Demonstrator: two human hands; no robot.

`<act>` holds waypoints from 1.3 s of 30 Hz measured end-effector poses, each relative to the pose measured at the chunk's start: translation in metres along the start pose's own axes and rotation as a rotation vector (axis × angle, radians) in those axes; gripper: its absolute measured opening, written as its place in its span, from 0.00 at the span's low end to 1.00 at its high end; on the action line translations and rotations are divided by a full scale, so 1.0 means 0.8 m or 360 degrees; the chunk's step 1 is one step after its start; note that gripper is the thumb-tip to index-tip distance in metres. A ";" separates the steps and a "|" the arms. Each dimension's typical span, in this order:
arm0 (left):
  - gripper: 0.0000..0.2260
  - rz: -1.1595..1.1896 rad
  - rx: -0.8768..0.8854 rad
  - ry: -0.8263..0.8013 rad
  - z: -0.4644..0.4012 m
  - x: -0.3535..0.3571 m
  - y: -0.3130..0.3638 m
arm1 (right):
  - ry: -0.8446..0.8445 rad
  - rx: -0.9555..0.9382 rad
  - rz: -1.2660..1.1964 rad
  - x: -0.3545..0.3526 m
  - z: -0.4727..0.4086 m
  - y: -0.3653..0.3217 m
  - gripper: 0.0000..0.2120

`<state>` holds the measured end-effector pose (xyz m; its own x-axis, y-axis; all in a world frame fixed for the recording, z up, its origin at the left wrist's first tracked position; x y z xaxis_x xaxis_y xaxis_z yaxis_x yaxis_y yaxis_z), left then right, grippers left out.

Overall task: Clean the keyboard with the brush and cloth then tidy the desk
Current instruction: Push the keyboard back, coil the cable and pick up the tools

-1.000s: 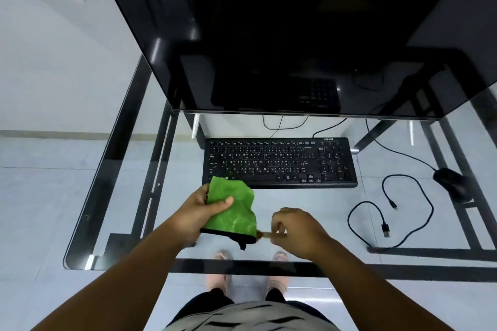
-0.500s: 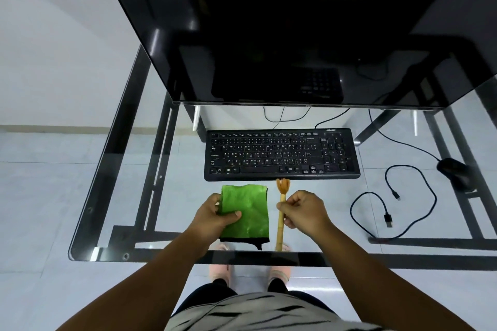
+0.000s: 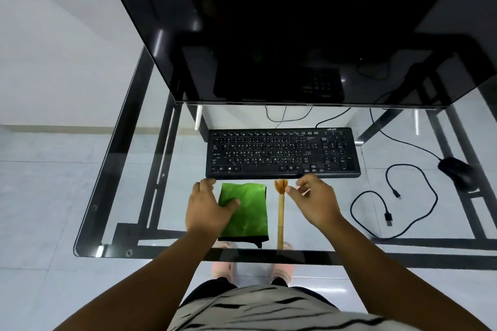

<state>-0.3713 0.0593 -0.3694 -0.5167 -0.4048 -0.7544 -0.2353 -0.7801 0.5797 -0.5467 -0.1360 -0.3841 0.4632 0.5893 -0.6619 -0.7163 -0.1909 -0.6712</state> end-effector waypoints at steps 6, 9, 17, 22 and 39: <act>0.39 -0.0009 0.0117 0.0152 -0.042 -0.021 0.028 | 0.0287 -0.0146 0.0171 -0.064 -0.040 0.010 0.35; 0.42 -0.0064 0.0033 0.0073 -0.067 -0.020 0.037 | 0.0270 -0.0031 0.0400 -0.091 -0.059 0.018 0.48; 0.49 -0.0221 -0.0014 -0.0123 -0.090 -0.002 0.039 | 0.0123 0.0132 0.0539 -0.097 -0.073 0.048 0.56; 0.47 -0.0216 -0.0010 -0.0079 -0.091 0.002 0.038 | 0.0206 0.0078 0.0346 -0.101 -0.074 0.049 0.54; 0.46 -0.0145 0.0037 -0.0015 -0.167 -0.004 0.070 | 0.0262 0.0009 0.0208 -0.108 -0.156 0.030 0.51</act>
<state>-0.2727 -0.0469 -0.3756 -0.5002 -0.3282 -0.8013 -0.3006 -0.8021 0.5161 -0.5388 -0.2895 -0.3844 0.4446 0.4235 -0.7893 -0.7787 -0.2528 -0.5743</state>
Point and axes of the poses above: each hand's wrist, its own z-axis away from the middle knuckle, its own x-axis out of the palm, y = z × x, the point moved 4 cm from there along -z, towards the middle knuckle
